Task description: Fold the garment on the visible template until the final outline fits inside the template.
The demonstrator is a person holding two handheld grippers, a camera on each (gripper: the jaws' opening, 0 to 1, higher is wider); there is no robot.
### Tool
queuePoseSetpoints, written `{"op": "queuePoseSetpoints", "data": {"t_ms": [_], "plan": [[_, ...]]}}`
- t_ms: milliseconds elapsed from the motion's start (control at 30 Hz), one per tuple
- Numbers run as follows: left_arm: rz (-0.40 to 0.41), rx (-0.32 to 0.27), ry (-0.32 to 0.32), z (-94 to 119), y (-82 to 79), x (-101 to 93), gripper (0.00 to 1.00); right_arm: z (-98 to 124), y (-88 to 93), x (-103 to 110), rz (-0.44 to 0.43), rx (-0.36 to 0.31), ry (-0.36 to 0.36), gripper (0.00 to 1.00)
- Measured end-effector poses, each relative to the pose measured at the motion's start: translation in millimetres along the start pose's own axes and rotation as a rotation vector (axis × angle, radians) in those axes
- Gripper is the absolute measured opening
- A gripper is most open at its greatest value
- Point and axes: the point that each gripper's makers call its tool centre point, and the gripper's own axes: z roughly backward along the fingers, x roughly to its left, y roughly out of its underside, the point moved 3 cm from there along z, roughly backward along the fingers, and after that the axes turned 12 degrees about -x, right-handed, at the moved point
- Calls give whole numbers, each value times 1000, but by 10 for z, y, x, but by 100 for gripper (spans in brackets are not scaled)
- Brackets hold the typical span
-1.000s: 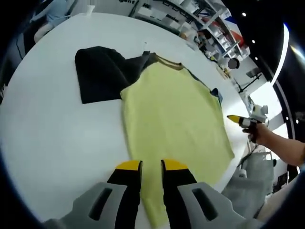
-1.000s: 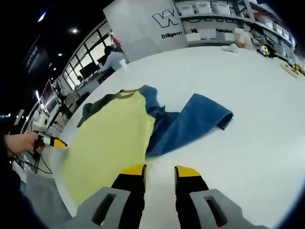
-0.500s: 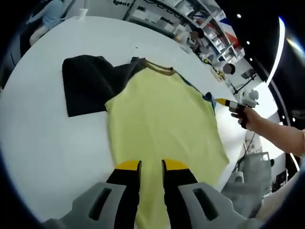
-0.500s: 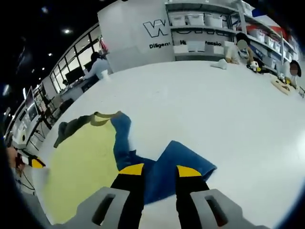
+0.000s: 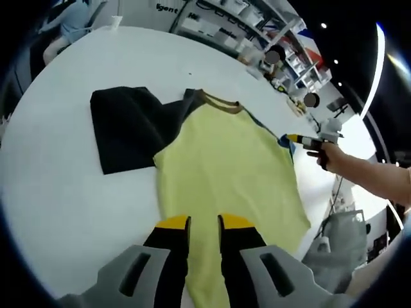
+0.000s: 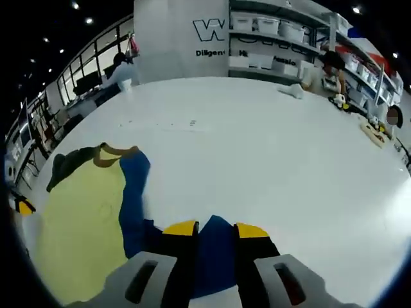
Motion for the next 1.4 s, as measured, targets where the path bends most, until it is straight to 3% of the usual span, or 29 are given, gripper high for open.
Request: {"op": "queuePoseSetpoints", "data": {"t_ms": [133, 200, 233, 400, 733, 933, 1133, 1400], "plan": [[3, -4, -4, -9, -17, 22, 15, -34, 15, 0, 15, 25, 5, 15], [5, -6, -5, -17, -29, 40, 14, -10, 54, -33, 69, 63, 10, 7], [7, -7, -8, -22, -36, 51, 14, -9, 69, -17, 51, 67, 5, 1], [7, -14, -14, -35, -83, 81, 13, 69, 69, -86, 42, 50, 19, 0], [1, -24, -23, -69, -182, 114, 12, 393, -49, -358, -32, -69, 96, 0], [-3, -28, -22, -85, -229, 105, 11, 653, -71, -509, -110, -176, 138, 0], [-10, -30, -22, -93, -258, 91, 10, 912, -79, -497, -163, -276, 142, 0], [-10, -34, -23, -105, -283, 93, 10, 1079, 25, -486, -249, -324, 163, 0]]}}
